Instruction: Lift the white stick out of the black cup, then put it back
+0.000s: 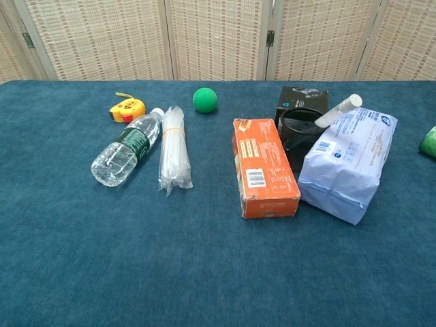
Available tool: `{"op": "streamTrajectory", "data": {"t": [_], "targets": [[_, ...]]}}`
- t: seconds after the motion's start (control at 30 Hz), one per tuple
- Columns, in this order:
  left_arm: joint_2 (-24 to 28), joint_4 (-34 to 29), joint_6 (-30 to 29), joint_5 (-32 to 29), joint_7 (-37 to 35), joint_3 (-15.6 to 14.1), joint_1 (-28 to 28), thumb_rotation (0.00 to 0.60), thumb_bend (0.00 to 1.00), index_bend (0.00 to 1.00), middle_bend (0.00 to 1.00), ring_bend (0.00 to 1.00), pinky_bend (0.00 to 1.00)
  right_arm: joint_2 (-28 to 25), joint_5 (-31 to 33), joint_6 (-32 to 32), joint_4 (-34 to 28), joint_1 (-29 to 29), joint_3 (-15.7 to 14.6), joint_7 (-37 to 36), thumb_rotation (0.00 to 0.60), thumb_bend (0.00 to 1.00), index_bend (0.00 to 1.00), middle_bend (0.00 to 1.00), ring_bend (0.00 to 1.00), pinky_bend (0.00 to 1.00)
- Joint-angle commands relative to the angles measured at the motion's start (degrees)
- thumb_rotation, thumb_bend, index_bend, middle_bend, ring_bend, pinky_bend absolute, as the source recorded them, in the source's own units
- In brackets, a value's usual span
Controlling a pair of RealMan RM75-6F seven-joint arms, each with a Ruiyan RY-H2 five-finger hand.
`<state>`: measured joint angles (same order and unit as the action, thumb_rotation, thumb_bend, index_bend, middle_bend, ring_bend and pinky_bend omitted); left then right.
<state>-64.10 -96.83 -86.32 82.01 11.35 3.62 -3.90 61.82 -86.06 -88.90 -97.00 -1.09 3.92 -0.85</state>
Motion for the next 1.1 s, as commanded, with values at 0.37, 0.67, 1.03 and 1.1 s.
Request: {"op": "streamTrajectory", "data": {"t": [0.37, 0.67, 1.03, 1.1], "targets": [[-0.12, 0.68, -0.28, 0.13, -1.39, -0.82, 0.86, 0.600, 0.24, 0.05, 0.04, 0.02, 0.06, 0.69, -1.80, 2.66, 0.59, -1.78, -0.26, -5.55, 0.600, 0.17, 0.07, 0.10, 0.00, 0.11], [0.30, 0.78, -0.53, 0.64, -3.17, -1.31, 1.43, 0.600, 0.24, 0.05, 0.04, 0.02, 0.06, 2.49, 1.57, 12.58, 2.16, -10.11, 4.36, -9.68, 0.600, 0.22, 0.15, 0.14, 0.01, 0.12], [1.19, 0.27, -1.47, 0.66, -4.13, -1.84, 2.69, 0.600, 0.24, 0.05, 0.04, 0.02, 0.06, 9.97, 8.07, 26.78, 9.22, -22.14, 9.35, -12.25, 0.600, 0.19, 0.27, 0.18, 0.03, 0.13], [1.51, -0.01, -1.64, 0.82, -4.15, -1.84, 2.78, 0.600, 0.24, 0.05, 0.04, 0.02, 0.06, 11.44, 8.38, 28.70, 10.69, -23.95, 9.54, -12.30, 0.600, 0.18, 0.29, 0.19, 0.03, 0.13]]}}
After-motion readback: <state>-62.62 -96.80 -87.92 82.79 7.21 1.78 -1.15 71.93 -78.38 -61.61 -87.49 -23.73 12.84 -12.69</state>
